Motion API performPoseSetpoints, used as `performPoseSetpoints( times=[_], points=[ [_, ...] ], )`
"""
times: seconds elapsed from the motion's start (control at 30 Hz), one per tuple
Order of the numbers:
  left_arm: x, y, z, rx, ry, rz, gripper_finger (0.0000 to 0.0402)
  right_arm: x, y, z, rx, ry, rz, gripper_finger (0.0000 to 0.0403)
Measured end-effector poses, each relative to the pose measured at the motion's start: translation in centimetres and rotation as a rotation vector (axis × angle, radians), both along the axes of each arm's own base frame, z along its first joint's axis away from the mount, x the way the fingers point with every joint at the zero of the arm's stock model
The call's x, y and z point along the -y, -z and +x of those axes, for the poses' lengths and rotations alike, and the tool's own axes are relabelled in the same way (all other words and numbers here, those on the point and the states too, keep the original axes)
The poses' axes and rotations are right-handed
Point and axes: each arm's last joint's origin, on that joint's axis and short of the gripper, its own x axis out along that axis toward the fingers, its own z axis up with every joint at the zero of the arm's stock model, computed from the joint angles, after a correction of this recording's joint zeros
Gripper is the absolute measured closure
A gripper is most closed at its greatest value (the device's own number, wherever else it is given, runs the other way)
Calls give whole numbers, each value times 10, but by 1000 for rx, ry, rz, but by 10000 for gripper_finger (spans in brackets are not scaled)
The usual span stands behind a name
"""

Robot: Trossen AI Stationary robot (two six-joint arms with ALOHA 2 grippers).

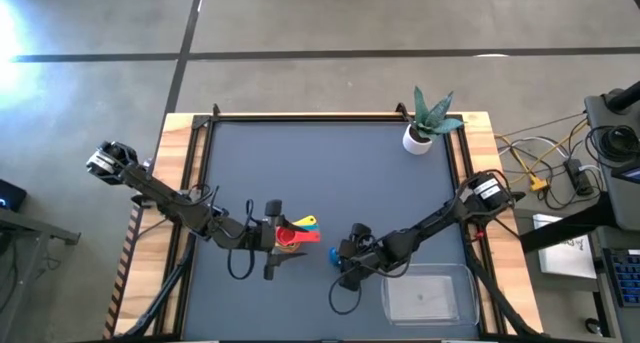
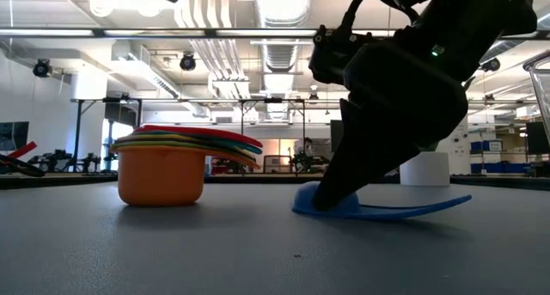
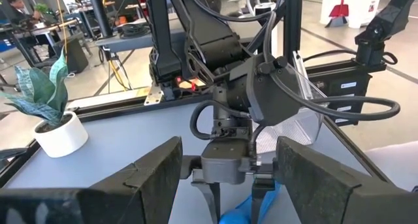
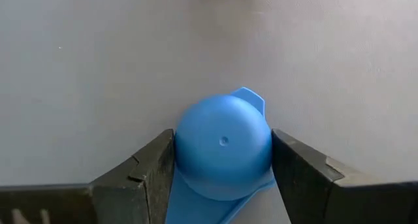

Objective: Nest measuring cups in basket
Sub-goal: Stack the blue measuring cup on top of the red measuring cup

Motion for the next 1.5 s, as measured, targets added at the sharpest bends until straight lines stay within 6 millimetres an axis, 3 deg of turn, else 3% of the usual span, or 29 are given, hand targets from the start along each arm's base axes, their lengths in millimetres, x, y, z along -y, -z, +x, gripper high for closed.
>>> performPoseSetpoints(
  times=[0.27, 0.57, 0.8, 0.93, 1.07, 1.23, 1.5],
  points=[
    [0, 0, 0, -5, 0, 3, 171, -1, -12, 1, 33, -23, 1, 200],
    [1, 3, -1, -27, 33, 11, 171, 5, -67, -6, 224, -110, 40, 196],
    [2, 5, -1, -40, 51, 79, 171, 29, -104, -22, 555, -265, 240, 196],
    [6, 12, 6, -28, 66, 127, 171, 51, -108, -33, 718, -292, 343, 196],
    [10, 14, 18, 0, 42, 192, 171, 67, -102, -36, 762, -278, 406, 196],
    [14, 10, 35, -7, -53, 254, 171, 70, -94, -36, 739, -273, 430, 196],
    [14, 19, 52, -82, -75, 284, 171, 68, -96, -33, 750, -296, 450, 196]
  ],
)
